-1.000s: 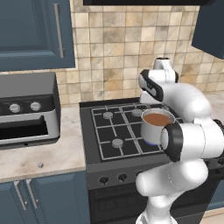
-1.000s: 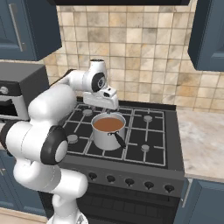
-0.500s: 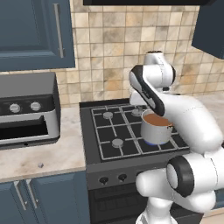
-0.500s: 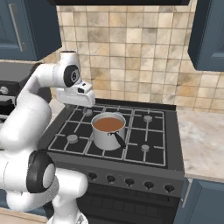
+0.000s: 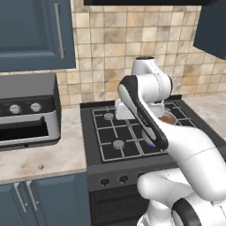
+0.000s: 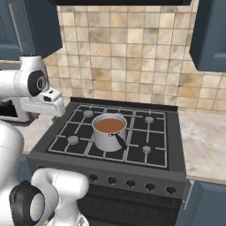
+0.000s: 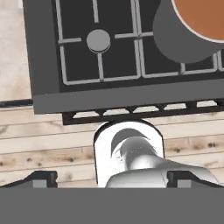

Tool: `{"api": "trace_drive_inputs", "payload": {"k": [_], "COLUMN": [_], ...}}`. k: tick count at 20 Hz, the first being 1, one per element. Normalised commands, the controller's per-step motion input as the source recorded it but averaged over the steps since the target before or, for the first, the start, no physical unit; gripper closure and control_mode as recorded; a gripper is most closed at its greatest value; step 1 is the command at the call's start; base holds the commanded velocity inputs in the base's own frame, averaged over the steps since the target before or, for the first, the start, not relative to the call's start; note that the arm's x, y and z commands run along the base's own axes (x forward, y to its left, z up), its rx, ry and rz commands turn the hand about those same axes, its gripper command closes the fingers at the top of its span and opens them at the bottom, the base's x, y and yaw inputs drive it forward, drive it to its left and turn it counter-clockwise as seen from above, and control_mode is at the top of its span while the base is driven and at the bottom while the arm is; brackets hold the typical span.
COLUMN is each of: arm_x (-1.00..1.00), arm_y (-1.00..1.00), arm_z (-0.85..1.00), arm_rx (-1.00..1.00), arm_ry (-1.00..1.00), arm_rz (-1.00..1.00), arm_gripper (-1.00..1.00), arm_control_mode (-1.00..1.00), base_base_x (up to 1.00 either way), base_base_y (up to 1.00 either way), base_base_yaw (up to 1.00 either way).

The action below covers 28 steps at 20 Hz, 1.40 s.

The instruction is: Pick up the sugar cube(s) and place them in the saucepan with hot chocolate.

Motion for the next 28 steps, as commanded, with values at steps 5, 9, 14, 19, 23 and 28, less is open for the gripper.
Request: {"api": "trace_drive_inputs", "payload": {"k": [5, 9, 14, 19, 23, 28], "arm_x": [-0.58, -0.37, -0.06, 0.0, 0.14, 0.25], "arm_y": [0.91, 0.98, 0.99, 0.78, 0.67, 0.55], "arm_z": [0.0, 0.0, 0.0, -0.13, -0.32, -0.42], "arm_rx": [0.02, 0.0, -0.02, -0.07, -0.08, -0.1], "arm_ry": [0.0, 0.0, 0.0, 0.04, 0.03, 0.03], "arm_rz": [0.08, 0.04, 0.05, 0.05, 0.13, 0.22], "arm_gripper": [-1.0, -1.0, -1.0, -1.0, -1.0, -1.0], "arm_control_mode": [-1.0, -1.0, -1.0, -1.0, -1.0, -1.0], "base_base_x": [0.0, 0.0, 0.0, 0.0, 0.0, 0.0], "base_base_y": [0.0, 0.0, 0.0, 0.0, 0.0, 0.0], "base_base_yaw": [0.0, 0.0, 0.0, 0.0, 0.0, 0.0]}}
